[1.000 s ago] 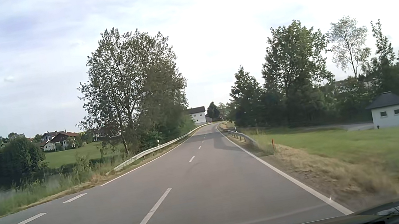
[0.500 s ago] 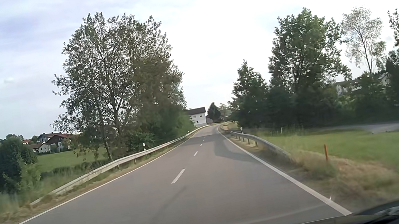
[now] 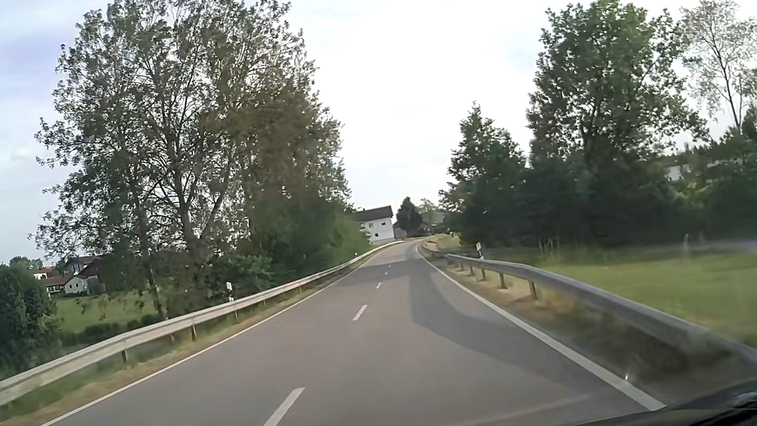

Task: Follow the waypoints while adhering to traffic rules and regulations

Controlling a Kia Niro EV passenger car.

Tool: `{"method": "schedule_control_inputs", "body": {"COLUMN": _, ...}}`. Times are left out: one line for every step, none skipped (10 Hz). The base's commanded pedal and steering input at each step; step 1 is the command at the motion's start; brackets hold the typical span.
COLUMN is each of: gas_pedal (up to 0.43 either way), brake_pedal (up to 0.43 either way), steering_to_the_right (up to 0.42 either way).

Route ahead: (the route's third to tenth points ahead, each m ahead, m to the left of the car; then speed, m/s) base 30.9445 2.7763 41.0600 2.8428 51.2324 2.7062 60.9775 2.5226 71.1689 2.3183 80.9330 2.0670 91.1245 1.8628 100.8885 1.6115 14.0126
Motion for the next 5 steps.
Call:
{"method": "schedule_control_inputs", "body": {"gas_pedal": 0.079, "brake_pedal": 0.0, "steering_to_the_right": -0.002}}
{"method": "schedule_control_inputs", "body": {"gas_pedal": 0.079, "brake_pedal": 0.0, "steering_to_the_right": -0.001}}
{"method": "schedule_control_inputs", "body": {"gas_pedal": 0.079, "brake_pedal": 0.0, "steering_to_the_right": -0.001}}
{"method": "schedule_control_inputs", "body": {"gas_pedal": 0.079, "brake_pedal": 0.0, "steering_to_the_right": -0.001}}
{"method": "schedule_control_inputs", "body": {"gas_pedal": 0.079, "brake_pedal": 0.0, "steering_to_the_right": -0.001}}
